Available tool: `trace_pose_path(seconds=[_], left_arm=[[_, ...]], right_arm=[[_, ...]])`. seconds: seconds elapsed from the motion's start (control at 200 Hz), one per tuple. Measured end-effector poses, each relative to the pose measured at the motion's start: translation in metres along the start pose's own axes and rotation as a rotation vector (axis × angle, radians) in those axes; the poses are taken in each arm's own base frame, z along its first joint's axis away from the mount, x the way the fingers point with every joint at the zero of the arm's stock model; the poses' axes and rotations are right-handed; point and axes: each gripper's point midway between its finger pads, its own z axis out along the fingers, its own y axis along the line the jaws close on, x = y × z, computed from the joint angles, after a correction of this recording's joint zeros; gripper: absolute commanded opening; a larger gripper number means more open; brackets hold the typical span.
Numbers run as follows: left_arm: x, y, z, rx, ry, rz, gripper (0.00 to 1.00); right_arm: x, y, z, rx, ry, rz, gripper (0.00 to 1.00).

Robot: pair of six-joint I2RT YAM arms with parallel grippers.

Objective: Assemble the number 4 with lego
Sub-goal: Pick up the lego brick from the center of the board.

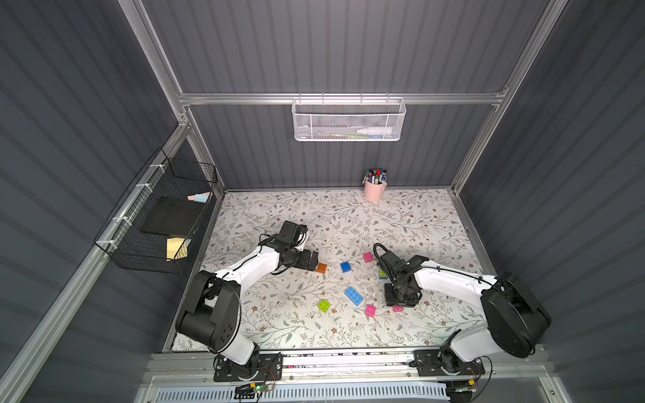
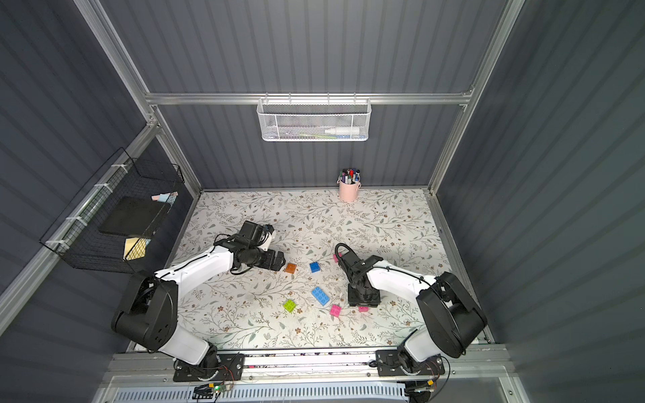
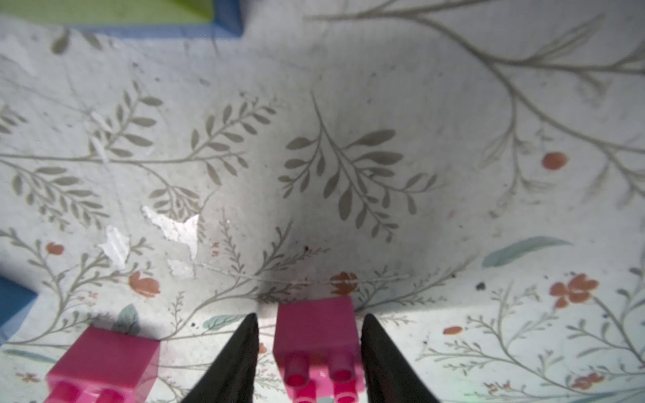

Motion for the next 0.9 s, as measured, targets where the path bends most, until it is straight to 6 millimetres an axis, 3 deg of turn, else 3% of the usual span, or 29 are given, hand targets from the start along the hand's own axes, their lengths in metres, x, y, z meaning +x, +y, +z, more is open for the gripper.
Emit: trace_pose_path(seconds=[0.34, 0.52, 0.735, 0.9], left_arm=[[0.002, 0.000, -0.001, -0.003, 0.004, 0.001, 0.99], [0.002, 0.000, -0.001, -0.004, 0.004, 0.001, 0.99], [0.002, 0.000, -0.002, -0.003, 0.004, 0.005, 0.99], [0.003, 0.000, -0.002, -0.002, 0.006, 0.008, 1.00]], right_arm=[[0.002, -0.001, -0.001, -0.004, -0.006, 0.002, 0.33], [0.000, -0.001, -0.009, 0.001, -0.015, -0.009, 0.32], [-0.038, 0.012, -0.052, -0.046, -0.097, -0.042, 0.32], [-0.067, 0.003, -0.076, -0.072, -0.145, -0.025, 0.32]])
